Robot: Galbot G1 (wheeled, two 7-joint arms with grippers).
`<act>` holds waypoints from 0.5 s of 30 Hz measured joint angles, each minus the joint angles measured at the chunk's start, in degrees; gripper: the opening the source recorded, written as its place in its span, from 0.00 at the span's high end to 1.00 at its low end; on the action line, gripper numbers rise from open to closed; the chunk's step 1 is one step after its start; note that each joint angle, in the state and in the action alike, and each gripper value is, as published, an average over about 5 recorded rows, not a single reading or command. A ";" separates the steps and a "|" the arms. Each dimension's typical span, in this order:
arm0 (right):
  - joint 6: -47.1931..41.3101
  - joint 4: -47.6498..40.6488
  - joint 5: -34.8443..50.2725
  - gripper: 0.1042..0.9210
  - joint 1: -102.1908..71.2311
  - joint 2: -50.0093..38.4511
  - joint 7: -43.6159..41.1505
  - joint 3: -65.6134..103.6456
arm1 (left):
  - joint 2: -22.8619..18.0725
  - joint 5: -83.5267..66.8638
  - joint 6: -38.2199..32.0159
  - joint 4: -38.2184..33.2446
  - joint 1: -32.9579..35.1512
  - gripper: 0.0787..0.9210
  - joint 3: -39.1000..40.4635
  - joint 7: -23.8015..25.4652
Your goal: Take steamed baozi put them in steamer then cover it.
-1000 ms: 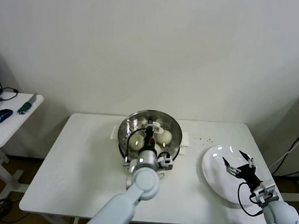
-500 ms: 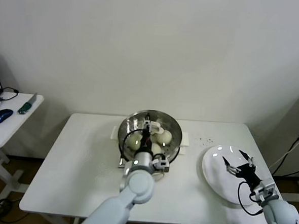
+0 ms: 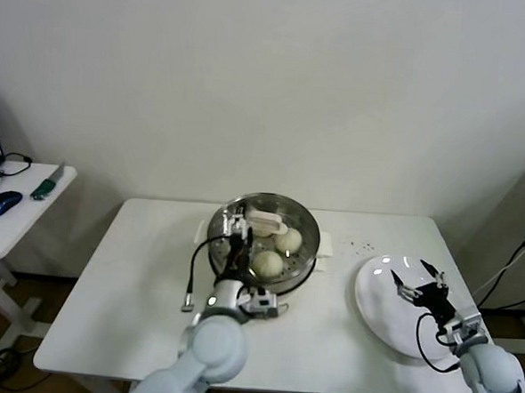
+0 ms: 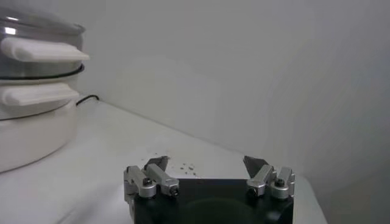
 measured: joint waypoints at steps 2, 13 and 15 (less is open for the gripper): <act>-0.20 0.26 0.22 0.12 -0.11 0.05 0.12 0.08 | 0.74 -2.06 0.00 -2.03 1.36 0.12 -1.20 -1.08; 0.03 1.26 0.67 0.12 -0.69 0.97 0.20 0.48 | 2.17 -21.65 -0.14 -10.78 12.89 0.12 -15.08 -9.41; 0.25 1.58 0.76 0.12 -0.84 1.21 0.20 0.54 | 1.51 -26.83 -0.90 -11.44 15.63 0.12 -18.51 -10.96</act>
